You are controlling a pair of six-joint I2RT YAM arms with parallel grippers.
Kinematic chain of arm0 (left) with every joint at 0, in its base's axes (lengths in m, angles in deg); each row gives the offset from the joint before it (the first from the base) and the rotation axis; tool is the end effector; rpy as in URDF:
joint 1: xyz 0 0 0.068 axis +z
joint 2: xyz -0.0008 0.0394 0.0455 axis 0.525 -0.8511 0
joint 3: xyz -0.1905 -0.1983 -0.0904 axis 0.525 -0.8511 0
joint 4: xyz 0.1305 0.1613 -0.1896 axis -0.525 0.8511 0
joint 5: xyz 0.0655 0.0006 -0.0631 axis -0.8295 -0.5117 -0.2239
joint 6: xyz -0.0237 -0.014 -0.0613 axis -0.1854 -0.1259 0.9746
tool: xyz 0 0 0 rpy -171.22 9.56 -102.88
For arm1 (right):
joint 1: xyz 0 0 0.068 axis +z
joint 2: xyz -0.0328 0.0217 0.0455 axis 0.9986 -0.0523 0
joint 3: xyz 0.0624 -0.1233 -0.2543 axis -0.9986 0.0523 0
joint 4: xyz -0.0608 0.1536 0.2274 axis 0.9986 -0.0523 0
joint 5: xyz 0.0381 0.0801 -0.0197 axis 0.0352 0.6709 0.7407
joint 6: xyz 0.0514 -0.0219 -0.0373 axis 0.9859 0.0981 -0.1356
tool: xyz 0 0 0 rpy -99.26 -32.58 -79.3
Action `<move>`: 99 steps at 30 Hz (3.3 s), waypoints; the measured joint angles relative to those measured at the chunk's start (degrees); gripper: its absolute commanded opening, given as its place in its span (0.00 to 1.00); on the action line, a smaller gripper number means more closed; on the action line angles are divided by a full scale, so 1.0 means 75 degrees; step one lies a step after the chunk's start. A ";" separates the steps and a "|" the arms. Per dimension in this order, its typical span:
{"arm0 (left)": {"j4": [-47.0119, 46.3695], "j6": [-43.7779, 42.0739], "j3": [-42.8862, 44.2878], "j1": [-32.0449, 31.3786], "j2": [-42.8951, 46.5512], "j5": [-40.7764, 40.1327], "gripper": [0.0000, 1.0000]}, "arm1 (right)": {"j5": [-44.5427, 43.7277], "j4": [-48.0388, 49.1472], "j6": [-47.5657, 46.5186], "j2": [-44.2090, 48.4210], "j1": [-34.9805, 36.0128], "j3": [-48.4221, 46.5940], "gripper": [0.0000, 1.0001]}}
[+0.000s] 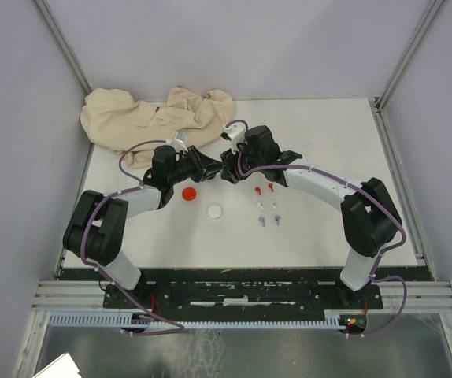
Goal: Insert the wireless bluetooth earbuds into the charging case
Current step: Pick up the charging case at the center of the board, then open the charging case, then pick up the earbud from the center of the board.
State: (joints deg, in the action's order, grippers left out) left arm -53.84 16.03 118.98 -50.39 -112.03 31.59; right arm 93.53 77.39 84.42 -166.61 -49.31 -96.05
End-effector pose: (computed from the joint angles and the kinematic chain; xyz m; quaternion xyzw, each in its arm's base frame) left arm 0.3401 -0.1443 0.1960 -0.1262 0.7772 -0.5339 0.3081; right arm 0.3432 0.2830 0.2499 -0.3196 0.8229 0.2685 0.3854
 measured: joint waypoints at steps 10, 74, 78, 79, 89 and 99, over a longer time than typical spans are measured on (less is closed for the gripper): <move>-0.0114 0.0006 0.0000 0.0000 0.0000 0.0003 0.03 | -0.0125 0.0096 0.0408 0.0624 -0.0306 0.0396 1.00; -0.2203 0.2448 -0.2215 0.0393 0.1719 -0.3142 0.03 | -0.2500 -0.3229 0.2043 0.1807 0.0656 0.2066 0.69; -0.2317 0.2512 -0.2285 0.0393 0.1868 -0.3302 0.03 | -0.2704 -0.3229 0.2256 0.1533 0.0807 0.2084 0.62; -0.2331 0.2532 -0.2285 0.0393 0.1871 -0.3316 0.03 | -0.2728 -0.3209 0.2299 0.1448 0.0816 0.2084 0.61; -0.2442 0.2830 -0.2381 0.0393 0.1871 -0.3296 0.03 | -0.2926 -0.3010 0.2474 0.0595 0.0828 0.2046 0.52; -0.2576 0.2906 -0.2422 0.0393 0.1827 -0.3258 0.03 | -0.2935 -0.2923 0.2483 0.0175 0.0828 0.1853 0.49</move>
State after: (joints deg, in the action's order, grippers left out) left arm -73.17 37.82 100.81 -47.44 -98.33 7.15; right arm 71.52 55.47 103.04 -165.30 -43.10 -82.15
